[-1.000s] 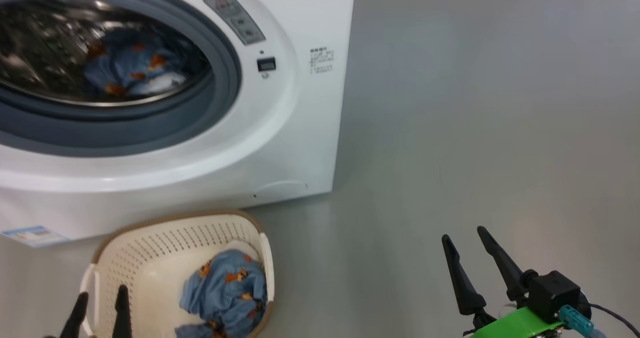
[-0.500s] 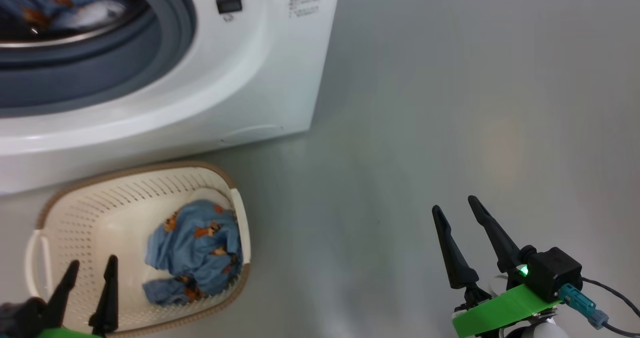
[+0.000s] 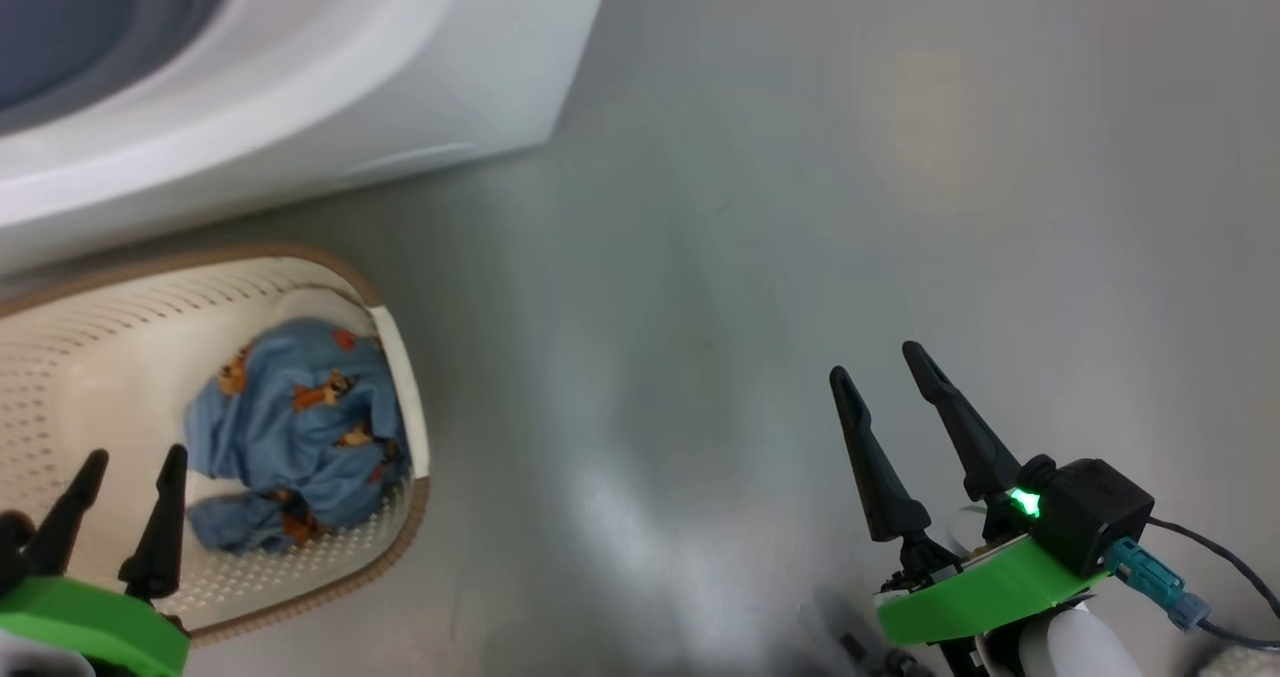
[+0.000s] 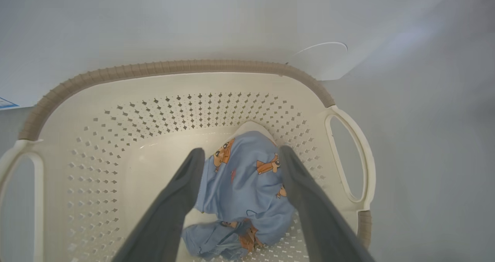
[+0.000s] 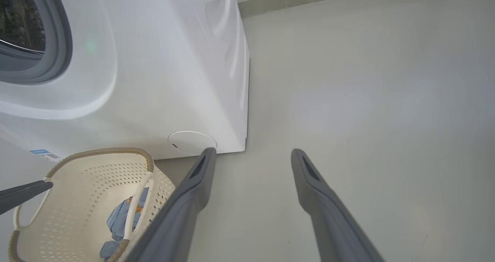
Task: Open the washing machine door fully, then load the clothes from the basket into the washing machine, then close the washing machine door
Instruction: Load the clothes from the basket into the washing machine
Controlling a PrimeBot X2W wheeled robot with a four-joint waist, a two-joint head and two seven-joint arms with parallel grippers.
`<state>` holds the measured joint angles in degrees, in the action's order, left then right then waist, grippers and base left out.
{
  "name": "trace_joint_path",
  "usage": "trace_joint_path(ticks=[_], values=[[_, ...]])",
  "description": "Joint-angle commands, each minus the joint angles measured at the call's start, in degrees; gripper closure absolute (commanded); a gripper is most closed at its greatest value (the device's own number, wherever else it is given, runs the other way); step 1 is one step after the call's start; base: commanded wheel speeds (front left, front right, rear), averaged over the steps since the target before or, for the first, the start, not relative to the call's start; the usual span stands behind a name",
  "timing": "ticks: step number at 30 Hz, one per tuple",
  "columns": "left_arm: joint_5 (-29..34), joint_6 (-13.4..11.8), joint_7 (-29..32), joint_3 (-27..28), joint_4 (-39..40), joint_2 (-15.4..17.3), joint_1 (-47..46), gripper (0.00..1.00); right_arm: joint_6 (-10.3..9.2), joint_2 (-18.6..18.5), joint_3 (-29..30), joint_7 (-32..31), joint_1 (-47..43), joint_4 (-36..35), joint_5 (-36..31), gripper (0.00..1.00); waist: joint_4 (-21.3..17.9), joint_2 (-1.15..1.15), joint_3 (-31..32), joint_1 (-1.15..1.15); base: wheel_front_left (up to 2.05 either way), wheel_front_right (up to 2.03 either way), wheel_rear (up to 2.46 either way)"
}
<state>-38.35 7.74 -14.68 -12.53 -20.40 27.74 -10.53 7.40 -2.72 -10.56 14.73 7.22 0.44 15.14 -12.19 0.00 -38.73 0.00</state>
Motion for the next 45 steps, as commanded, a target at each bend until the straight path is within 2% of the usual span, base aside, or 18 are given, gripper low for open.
trace_joint_path(ticks=[1, 5, 12, 19, 27, 45], values=[[-0.9, -0.25, -0.32, 0.8, -0.07, 2.65, -1.4, 0.0, 0.09, -0.16, -1.69, 0.27, -0.41, -1.31, 0.78, 0.0, -2.23, 0.0, -4.67, 0.0, 0.0, 0.0, 0.0], [-1.95, -0.25, -0.32, -1.08, -1.09, 4.37, -3.4, 0.0, 0.09, -0.16, -2.12, 0.27, 0.09, -1.81, 0.89, 0.0, -2.29, 0.0, -6.93, 0.0, 0.0, 0.0, 0.0], [-6.28, -0.25, -0.32, -7.6, -2.26, 8.0, -7.67, 0.0, 0.09, -0.16, -2.84, 0.27, 1.36, -2.44, 1.07, 0.0, -2.07, 0.0, -11.43, 0.0, 0.0, 0.0, 0.0], [-11.9, -0.25, -0.32, -14.08, -3.43, 12.73, -10.96, 0.0, 0.09, -0.16, -3.88, 0.27, 1.86, -2.91, 2.04, 0.0, -3.63, 0.0, -14.65, 0.0, 0.0, 0.0, 0.0], [-15.01, -0.25, -0.32, -19.06, -4.03, 17.69, -15.28, 0.0, 0.09, -0.16, -5.1, 0.27, 1.69, -3.51, 3.24, 0.0, -5.33, 0.0, -17.55, 0.0, 0.0, 0.0, 0.0], [-23.24, -0.25, -0.32, -35.19, -6.1, 22.74, -23.12, 0.0, 0.09, -0.16, -7.28, 0.27, 1.79, -3.72, 4.63, 0.0, -7.28, 0.0, -19.85, 0.0, 0.0, 0.0, 0.0]])
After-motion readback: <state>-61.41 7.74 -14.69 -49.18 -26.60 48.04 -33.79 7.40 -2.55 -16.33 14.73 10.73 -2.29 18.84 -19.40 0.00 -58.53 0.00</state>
